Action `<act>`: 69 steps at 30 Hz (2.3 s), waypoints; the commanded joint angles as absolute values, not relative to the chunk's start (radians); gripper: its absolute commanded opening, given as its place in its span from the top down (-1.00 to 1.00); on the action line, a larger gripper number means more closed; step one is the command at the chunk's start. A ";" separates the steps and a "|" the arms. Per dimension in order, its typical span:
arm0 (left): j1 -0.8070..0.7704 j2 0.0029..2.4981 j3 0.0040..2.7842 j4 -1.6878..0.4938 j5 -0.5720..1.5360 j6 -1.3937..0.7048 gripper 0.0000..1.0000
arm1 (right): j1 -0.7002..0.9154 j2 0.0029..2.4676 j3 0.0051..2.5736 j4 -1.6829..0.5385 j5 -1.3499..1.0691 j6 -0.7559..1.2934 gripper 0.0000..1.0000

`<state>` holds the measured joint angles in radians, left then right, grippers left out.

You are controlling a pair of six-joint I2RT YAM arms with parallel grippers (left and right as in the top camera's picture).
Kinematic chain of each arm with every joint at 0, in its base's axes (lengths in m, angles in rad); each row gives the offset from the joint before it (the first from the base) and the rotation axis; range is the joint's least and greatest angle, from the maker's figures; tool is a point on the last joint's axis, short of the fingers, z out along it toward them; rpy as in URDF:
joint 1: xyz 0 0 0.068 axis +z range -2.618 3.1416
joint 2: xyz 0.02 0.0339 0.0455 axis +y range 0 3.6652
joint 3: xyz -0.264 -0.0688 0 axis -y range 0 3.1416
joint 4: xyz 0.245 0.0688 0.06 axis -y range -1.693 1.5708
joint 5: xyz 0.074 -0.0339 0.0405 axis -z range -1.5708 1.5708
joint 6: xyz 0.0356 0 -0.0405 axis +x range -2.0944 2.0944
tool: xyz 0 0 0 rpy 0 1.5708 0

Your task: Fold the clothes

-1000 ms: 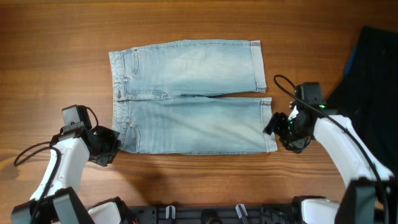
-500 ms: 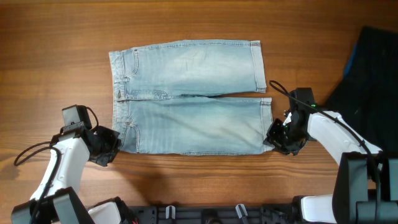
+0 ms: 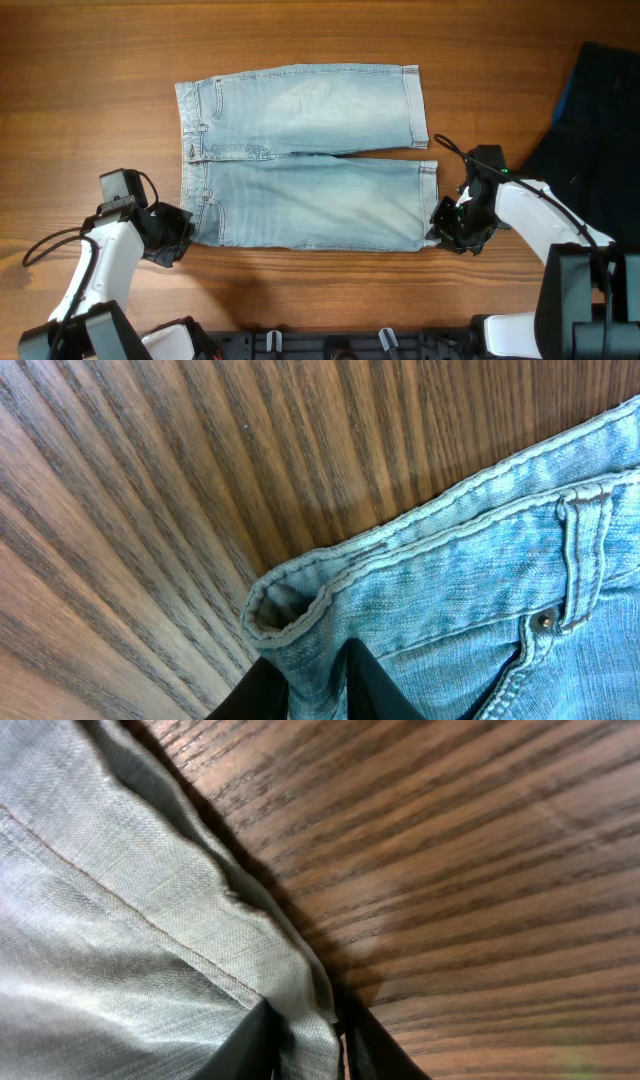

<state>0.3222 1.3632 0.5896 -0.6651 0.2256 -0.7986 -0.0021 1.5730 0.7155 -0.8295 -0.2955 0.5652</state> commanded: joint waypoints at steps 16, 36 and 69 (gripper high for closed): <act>0.326 1.110 0.726 -0.942 0.352 -0.642 0.92 | -0.010 1.291 1.039 -1.092 -0.287 0.425 0.91; 0.326 0.913 1.118 -1.205 0.057 -0.593 0.92 | -0.012 1.385 1.407 -1.035 -0.226 0.395 0.91; 0.277 1.597 1.118 -0.475 0.002 -0.553 0.92 | 0.020 1.829 1.407 -0.544 -0.343 0.561 0.89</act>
